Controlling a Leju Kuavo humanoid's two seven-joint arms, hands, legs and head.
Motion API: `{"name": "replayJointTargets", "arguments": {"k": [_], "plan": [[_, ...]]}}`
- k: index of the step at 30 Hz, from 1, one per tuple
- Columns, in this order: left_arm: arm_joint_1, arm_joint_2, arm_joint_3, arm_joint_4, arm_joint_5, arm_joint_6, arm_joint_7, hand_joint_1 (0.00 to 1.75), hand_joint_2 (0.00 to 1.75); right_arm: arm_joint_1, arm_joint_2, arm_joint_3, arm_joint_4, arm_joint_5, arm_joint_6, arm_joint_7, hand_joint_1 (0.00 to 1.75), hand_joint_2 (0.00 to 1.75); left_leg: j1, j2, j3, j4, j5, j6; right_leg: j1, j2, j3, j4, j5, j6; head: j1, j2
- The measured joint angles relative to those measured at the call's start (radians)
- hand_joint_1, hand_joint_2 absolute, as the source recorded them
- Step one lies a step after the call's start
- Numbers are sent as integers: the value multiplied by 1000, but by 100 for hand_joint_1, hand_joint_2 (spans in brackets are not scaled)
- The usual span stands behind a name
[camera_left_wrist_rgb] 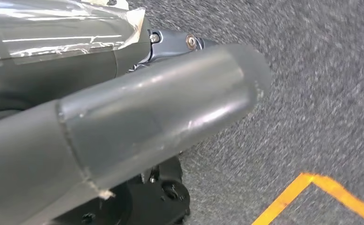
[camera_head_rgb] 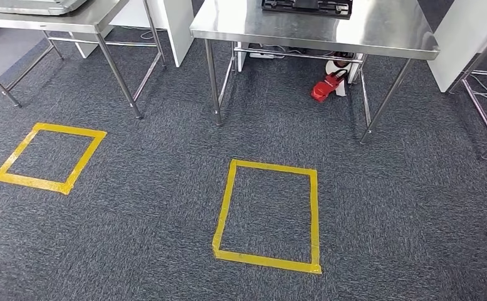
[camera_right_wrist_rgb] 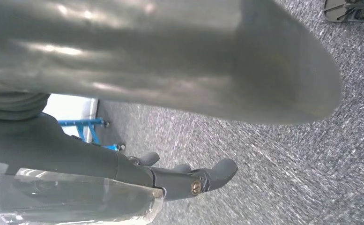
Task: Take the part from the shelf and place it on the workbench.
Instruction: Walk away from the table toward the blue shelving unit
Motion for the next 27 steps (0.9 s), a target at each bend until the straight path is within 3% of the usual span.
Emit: {"name": "replayJointTargets", "arguments": {"k": [1,2,3,5,7,8,10,11,13,15,16,17,18,19,21,22,24,26,27], "plan": [[0,0,0,0,0,1,0,0,0,2,0,0,0,0,0,0,0,0,1,6,-26,63,-26,-4,2,-11,-3,1,1,-1,0,0],[2,0,0,0,0,2,-2,0,0,4,0,0,0,0,0,0,0,0,2,9,-38,99,-34,-6,3,-22,-6,2,1,-1,0,0],[3,0,0,0,1,3,-6,0,0,5,0,0,0,0,0,0,0,0,3,12,-29,94,-22,-7,3,-33,-8,2,1,-1,0,0],[4,-1,0,1,3,0,-22,0,0,4,1,0,0,-2,0,0,0,0,6,34,43,-25,37,-6,4,-51,-6,4,0,0,0,0],[1,-1,0,1,4,-10,-46,0,0,2,2,0,0,-4,0,0,0,0,3,66,110,-149,76,2,12,-64,-3,6,-3,6,1,0],[-1,-2,0,1,4,-16,-59,0,0,1,2,0,0,-5,-1,0,0,0,1,75,123,-177,82,8,15,-70,-1,8,-4,10,3,0],[-3,-2,0,1,2,-22,-78,0,0,-1,2,0,0,-6,-2,0,0,0,-5,61,118,-184,86,21,19,-84,-1,6,-3,21,7,0],[-2,-4,0,1,2,-22,-85,0,0,-2,2,0,0,-6,-2,0,0,0,-5,53,116,-188,90,29,19,-83,-3,9,-6,28,7,0],[-2,-7,0,1,-1,-27,-95,0,0,-2,1,0,0,-6,-1,0,0,0,-2,37,112,-196,101,46,16,-49,-26,56,-37,33,9,0],[-2,-11,-2,1,-9,-34,-98,0,0,1,1,-1,1,-8,1,1,0,0,-1,19,102,-197,110,57,10,-5,-84,179,-99,30,13,0],[-2,-12,-5,1,-16,-32,-90,0,0,2,1,-1,1,-9,2,3,0,0,-2,8,98,-197,112,59,9,4,-116,248,-126,30,13,0],[-2,-14,-8,1,-25,-25,-75,0,0,4,1,-1,1,-10,2,6,0,0,-3,-4,95,-197,115,60,7,7,-138,297,-141,33,13,0],[-1,-16,-13,1,-33,-16,-57,0,0,5,0,-2,1,-11,2,11,0,0,-3,-17,93,-197,117,59,6,9,-143,310,-139,40,13,0],[0,-19,-17,2,-41,-6,-38,0,0,6,0,-2,1,-12,2,15,0,0,-4,-30,92,-196,119,57,6,12,-127,280,-121,49,13,0],[2,-26,-27,2,-56,10,-5,0,0,7,0,-3,1,-12,3,23,0,0,-4,-55,92,-194,122,52,1,37,-57,133,-59,63,14,0],[2,-29,-33,3,-68,16,15,0,0,7,0,-3,1,-12,4,30,0,0,-6,-65,91,-193,123,48,0,51,-30,68,-35,62,14,0],[2,-35,-54,3,-121,29,82,0,0,4,1,-5,1,-9,11,50,0,0,-9,-81,86,-190,126,38,1,66,-9,11,-14,53,14,0],[6,-37,-98,5,-220,29,186,0,0,1,2,-5,2,1,30,72,0,0,-7,-91,81,-189,129,27,1,50,-8,11,-8,38,13,0],[8,-38,-131,6,-277,21,242,0,0,0,2,-4,2,8,43,81,0,0,-6,-81,76,-181,123,22,-2,40,-5,9,-5,31,13,0]]}}
